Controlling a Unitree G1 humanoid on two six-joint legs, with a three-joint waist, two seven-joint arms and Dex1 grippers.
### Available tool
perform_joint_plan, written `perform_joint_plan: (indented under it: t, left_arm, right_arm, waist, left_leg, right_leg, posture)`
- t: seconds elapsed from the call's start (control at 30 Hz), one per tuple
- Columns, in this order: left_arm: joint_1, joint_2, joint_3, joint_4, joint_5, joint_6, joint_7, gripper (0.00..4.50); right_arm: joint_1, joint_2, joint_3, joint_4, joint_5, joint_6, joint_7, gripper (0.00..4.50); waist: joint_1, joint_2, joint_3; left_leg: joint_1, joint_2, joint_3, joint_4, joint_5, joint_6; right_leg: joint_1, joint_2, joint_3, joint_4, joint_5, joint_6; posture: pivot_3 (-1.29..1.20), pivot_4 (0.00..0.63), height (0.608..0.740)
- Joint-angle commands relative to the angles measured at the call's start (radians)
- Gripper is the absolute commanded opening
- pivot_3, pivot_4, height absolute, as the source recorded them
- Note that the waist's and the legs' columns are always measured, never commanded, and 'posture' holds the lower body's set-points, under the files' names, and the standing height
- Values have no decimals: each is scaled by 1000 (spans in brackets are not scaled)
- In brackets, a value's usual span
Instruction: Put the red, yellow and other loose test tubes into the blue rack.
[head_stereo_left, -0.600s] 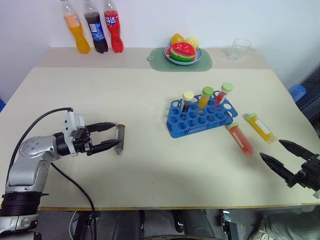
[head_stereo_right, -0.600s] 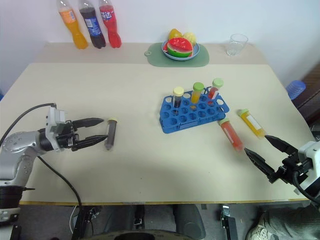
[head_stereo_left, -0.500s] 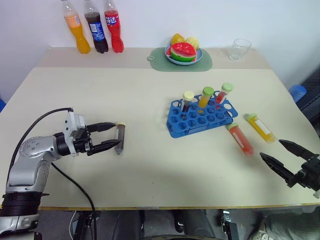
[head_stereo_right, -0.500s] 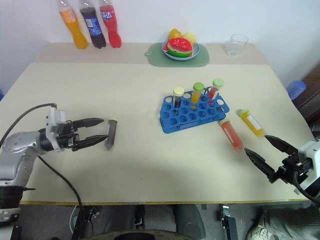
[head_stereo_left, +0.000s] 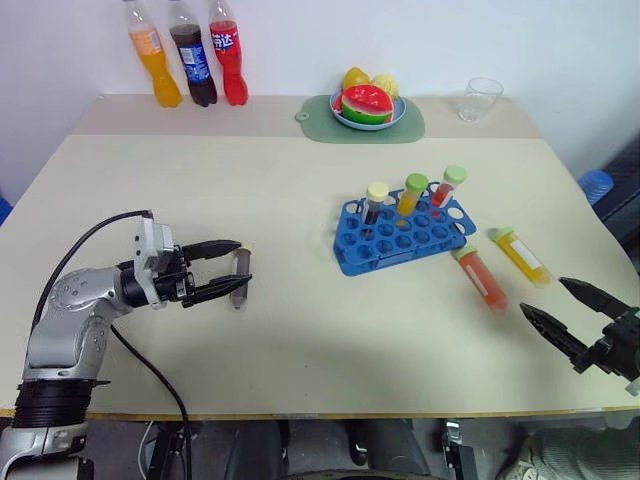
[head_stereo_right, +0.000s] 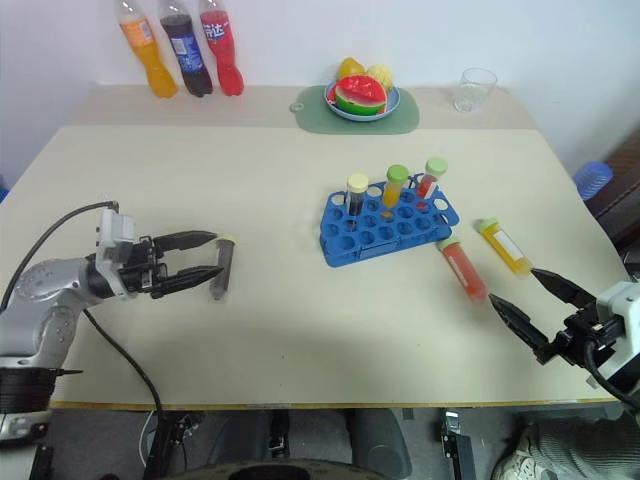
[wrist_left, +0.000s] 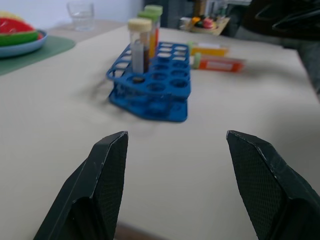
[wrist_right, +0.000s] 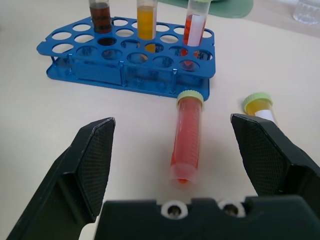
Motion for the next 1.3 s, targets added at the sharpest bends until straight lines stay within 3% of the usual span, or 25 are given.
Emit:
perform_joint_plan:
  t: [0.03,0.2,0.3,0.5,0.7,0.97,1.1,1.3]
  left_arm:
    - [-55,6,-23,-22,-35,14,-56,3214]
    - [-142,-20,-83,-5,-28,30,-99,3214]
    - [-220,-38,-176,52,54,-31,-166,3214]
    - [-313,-112,-237,149,113,-93,-174,3214]
    - [-315,-155,-255,156,141,-123,-163,3214]
    - [-268,-134,-231,104,133,-111,-123,3214]
    - [-242,-118,-218,68,123,-94,-95,3214]
    - [-206,-104,-211,37,121,-86,-76,3214]
  right_arm:
    - [-43,-13,-25,-31,43,56,-64,4104]
    - [-152,-97,-1,48,34,168,-115,4104]
    - [-329,-244,89,254,-10,292,-127,4104]
    - [-608,-370,278,574,-60,368,-19,4104]
    - [-856,-432,511,821,-202,334,110,4104]
    - [-1133,-386,694,1108,-370,249,211,4104]
    - [-1187,-364,708,1126,-371,271,280,4104]
    - [-1060,-381,682,842,-246,466,419,4104]
  waist:
    - [0,0,0]
    - [0,0,0]
    - [-4,0,0]
    - [-1,0,0]
    - [-2,0,0]
    - [-5,1,0]
    - [-2,1,0]
    - [1,1,0]
  left_leg:
    - [0,0,0,0,0,0]
    - [0,0,0,1,0,0]
    - [0,-1,1,2,0,0]
    - [-1,-2,-1,1,0,1]
    - [-2,-2,0,2,0,1]
    - [-2,-2,0,2,0,1]
    - [-3,-2,0,2,0,1]
    - [-3,-1,0,3,0,1]
  right_leg:
    - [0,0,0,0,0,0]
    - [0,0,0,1,0,0]
    - [1,1,2,1,0,0]
    - [0,3,3,1,0,0]
    - [0,3,3,1,0,1]
    - [-1,3,3,2,0,1]
    - [-1,3,3,2,0,1]
    - [-1,3,3,2,1,3]
  posture:
    - [0,150,740]
    - [0,150,740]
    - [0,150,740]
    - [0,150,740]
    - [0,150,740]
    - [0,150,740]
    - [0,150,740]
    - [0,150,740]
